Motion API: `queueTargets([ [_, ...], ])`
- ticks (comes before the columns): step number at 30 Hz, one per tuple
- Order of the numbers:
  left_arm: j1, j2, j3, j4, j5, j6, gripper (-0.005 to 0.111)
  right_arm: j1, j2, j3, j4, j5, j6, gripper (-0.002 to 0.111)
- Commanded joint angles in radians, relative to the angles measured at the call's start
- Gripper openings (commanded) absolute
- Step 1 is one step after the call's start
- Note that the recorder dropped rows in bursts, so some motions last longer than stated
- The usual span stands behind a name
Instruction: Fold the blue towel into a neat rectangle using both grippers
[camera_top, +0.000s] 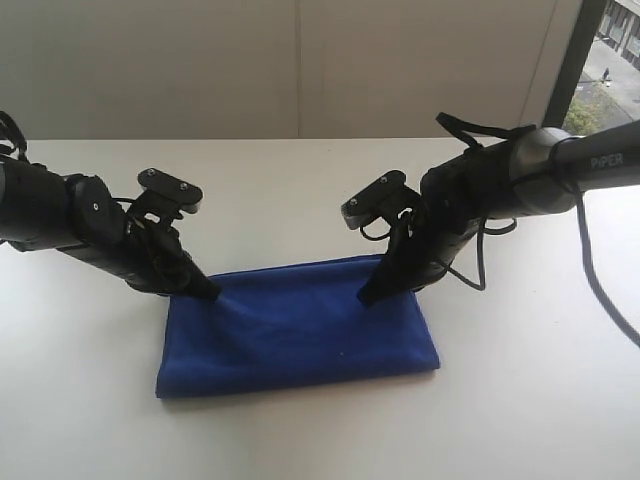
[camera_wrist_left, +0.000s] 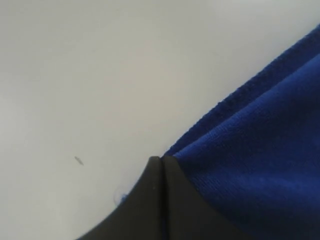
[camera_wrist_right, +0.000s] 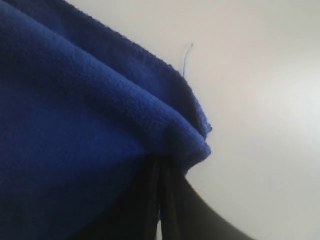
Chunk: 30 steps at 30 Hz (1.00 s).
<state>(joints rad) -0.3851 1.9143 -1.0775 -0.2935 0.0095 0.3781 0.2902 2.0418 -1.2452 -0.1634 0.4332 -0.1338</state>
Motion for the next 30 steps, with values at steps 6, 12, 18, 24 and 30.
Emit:
queueTargets([
  [6,0.024,-0.193,0.0,0.017,0.033,0.015,0.0,-0.009,-0.092,0.001,-0.008,-0.016,0.006,0.0],
  [12,0.024,-0.351,0.002,0.017,0.137,0.012,0.0,-0.033,-0.316,0.001,-0.014,0.012,0.025,0.0],
  [18,0.024,-0.619,0.177,0.017,0.107,-0.077,0.0,-0.057,-0.602,0.129,-0.014,-0.005,0.083,0.0],
  [24,0.024,-0.955,0.492,0.015,-0.037,-0.229,0.0,-0.057,-0.893,0.361,-0.014,-0.127,0.231,0.0],
  [30,0.024,-1.242,0.742,0.013,-0.156,-0.282,0.0,-0.057,-1.07,0.551,-0.014,-0.193,0.265,0.0],
])
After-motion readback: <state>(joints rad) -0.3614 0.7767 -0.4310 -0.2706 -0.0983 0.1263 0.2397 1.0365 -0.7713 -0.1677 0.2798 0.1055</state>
